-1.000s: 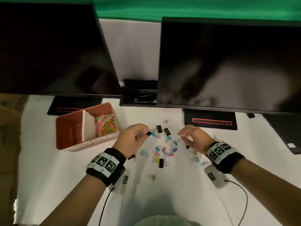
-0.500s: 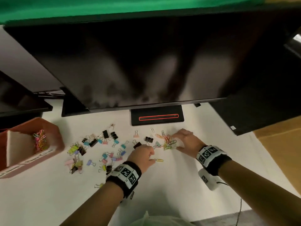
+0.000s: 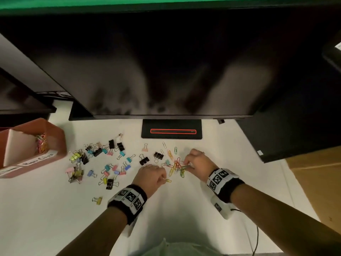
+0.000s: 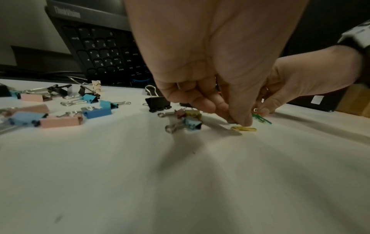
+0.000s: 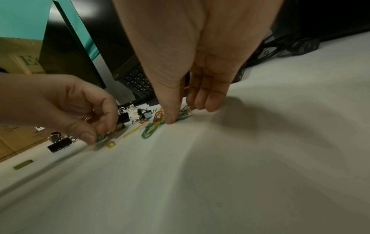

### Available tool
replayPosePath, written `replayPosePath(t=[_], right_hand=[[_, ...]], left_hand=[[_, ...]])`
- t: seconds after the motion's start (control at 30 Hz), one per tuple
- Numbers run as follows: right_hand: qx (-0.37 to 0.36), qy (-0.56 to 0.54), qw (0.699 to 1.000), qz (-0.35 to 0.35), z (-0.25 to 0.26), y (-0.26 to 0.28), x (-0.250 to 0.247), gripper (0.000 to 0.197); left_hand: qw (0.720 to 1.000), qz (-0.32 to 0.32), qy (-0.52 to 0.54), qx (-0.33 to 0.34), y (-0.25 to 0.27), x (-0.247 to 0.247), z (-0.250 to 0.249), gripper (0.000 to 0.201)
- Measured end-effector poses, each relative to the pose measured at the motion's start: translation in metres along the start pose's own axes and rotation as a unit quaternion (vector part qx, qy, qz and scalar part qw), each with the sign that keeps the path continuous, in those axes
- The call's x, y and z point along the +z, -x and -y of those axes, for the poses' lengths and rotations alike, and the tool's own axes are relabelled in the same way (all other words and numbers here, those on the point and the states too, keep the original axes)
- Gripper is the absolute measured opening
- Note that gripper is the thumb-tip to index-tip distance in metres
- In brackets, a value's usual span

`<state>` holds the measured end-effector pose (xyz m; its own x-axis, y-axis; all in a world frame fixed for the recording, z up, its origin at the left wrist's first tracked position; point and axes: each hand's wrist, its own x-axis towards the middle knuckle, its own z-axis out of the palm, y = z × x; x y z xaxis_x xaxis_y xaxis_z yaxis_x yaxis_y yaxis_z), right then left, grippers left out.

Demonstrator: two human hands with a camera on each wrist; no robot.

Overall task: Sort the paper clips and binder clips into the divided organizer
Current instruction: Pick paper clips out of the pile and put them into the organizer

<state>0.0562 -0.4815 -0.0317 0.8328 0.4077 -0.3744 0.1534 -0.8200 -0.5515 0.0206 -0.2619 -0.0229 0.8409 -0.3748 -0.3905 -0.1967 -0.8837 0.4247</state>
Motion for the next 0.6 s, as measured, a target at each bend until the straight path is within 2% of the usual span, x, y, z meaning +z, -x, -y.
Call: replayPosePath(t=[0.1, 0.23, 0.47, 0.6], right_hand=[[-0.017, 0.017, 1.000, -0.014, -0.001, 0.003, -0.004, 0.028], [-0.042, 0.033, 0.998, 0.015, 0.007, -0.001, -0.002, 0.048], [-0.003, 0.037, 0.999, 0.038, 0.011, -0.005, -0.001, 0.027], [0.018, 0.017, 0.999, 0.030, 0.007, -0.002, -0.002, 0.025]], left_hand=[[1.000, -0.012, 0.012, -0.010, 0.001, 0.003, -0.006, 0.021], [0.999, -0.027, -0.018, -0.020, -0.003, 0.007, -0.008, 0.015], [0.999, -0.012, -0.035, -0.005, -0.007, 0.007, -0.008, 0.011], [0.998, -0.046, 0.050, -0.014, -0.007, 0.011, -0.011, 0.012]])
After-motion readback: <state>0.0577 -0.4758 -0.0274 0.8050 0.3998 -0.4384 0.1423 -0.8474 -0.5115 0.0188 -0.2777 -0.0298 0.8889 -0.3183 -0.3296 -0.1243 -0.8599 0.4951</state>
